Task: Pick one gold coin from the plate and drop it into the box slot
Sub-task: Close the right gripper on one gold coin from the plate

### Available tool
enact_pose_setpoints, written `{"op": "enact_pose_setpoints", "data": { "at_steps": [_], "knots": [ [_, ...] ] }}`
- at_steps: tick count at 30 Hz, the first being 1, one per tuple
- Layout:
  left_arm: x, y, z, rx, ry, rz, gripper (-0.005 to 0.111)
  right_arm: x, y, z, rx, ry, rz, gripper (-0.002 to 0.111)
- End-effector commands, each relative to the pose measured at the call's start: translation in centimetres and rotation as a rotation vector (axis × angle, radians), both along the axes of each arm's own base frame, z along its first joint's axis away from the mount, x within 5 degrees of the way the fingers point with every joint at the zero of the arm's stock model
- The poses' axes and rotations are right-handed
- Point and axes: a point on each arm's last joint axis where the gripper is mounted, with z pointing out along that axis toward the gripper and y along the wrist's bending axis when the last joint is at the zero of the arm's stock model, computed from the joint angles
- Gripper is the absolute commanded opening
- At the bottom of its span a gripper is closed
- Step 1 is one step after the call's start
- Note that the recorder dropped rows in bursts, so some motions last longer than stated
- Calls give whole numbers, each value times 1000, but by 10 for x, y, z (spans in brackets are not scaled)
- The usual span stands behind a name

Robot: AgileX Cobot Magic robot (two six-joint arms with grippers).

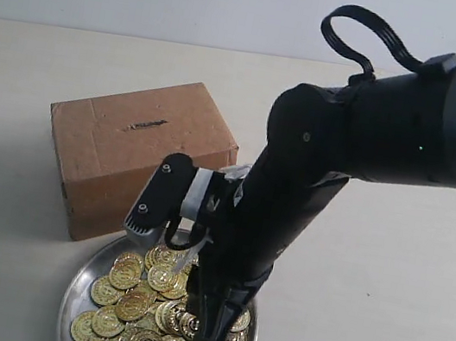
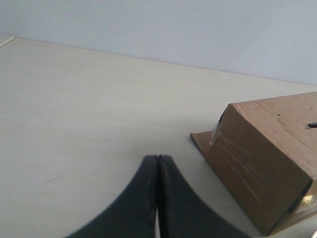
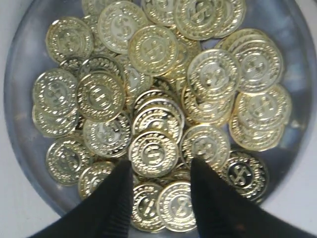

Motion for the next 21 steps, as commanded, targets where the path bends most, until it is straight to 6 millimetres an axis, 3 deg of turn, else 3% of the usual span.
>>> {"op": "enact_pose_setpoints", "data": {
  "at_steps": [1, 8, 14, 21],
  "knots": [
    [0, 0, 0, 1, -10, -7, 0, 17, 13, 4, 36, -81, 9, 43],
    [0, 0, 0, 1, -10, -7, 0, 42, 37, -15, 43, -50, -78, 43],
    [0, 0, 0, 1, -10, -7, 0, 37, 46, -26, -28, -88, 108, 43],
    [0, 0, 0, 1, -10, -7, 0, 36, 47, -27, -53, -118, 162, 43]
  ]
}}
